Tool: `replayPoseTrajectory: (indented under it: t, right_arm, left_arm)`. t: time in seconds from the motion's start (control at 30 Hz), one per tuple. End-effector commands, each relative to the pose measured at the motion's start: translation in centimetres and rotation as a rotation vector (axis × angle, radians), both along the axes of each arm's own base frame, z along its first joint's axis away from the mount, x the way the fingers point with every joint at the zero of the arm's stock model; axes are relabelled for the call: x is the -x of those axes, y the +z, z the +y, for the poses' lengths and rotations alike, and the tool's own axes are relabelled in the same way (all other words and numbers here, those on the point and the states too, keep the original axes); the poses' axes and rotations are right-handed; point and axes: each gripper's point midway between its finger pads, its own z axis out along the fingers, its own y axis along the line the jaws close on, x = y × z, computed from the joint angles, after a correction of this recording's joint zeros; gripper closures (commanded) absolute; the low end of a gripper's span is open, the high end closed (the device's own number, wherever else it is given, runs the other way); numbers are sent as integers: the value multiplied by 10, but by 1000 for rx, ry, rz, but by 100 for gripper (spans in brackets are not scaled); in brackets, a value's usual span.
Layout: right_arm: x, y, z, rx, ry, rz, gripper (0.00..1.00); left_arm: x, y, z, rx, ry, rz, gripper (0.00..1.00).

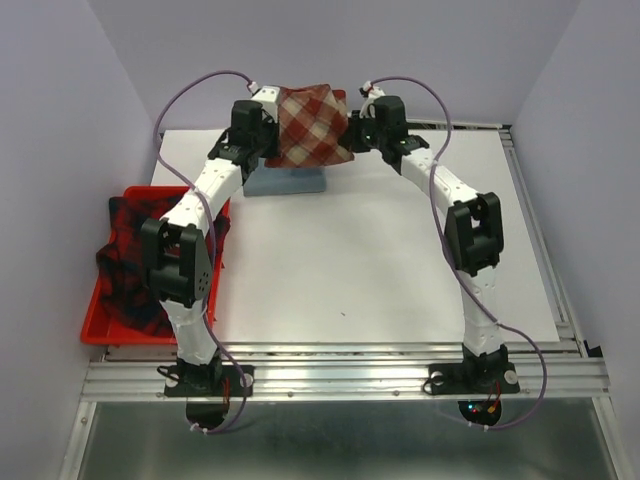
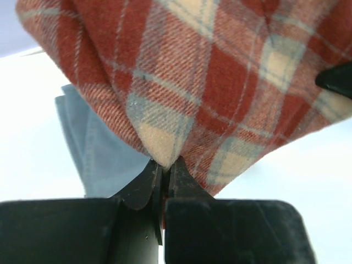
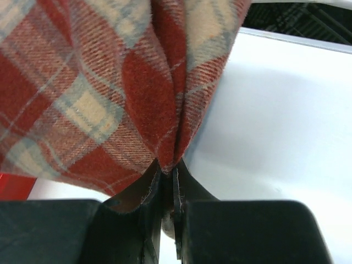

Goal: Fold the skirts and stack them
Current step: Neatly place the folded skirt to the corner

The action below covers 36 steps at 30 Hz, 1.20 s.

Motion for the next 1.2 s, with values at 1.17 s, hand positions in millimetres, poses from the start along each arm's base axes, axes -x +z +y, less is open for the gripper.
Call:
replayPoseTrajectory:
  t: [1.17]
  right_arm:
    - [-48,-22,84,-153,77,-121,99]
  left_arm:
    - [-70,-42,120,20,155,-18,100]
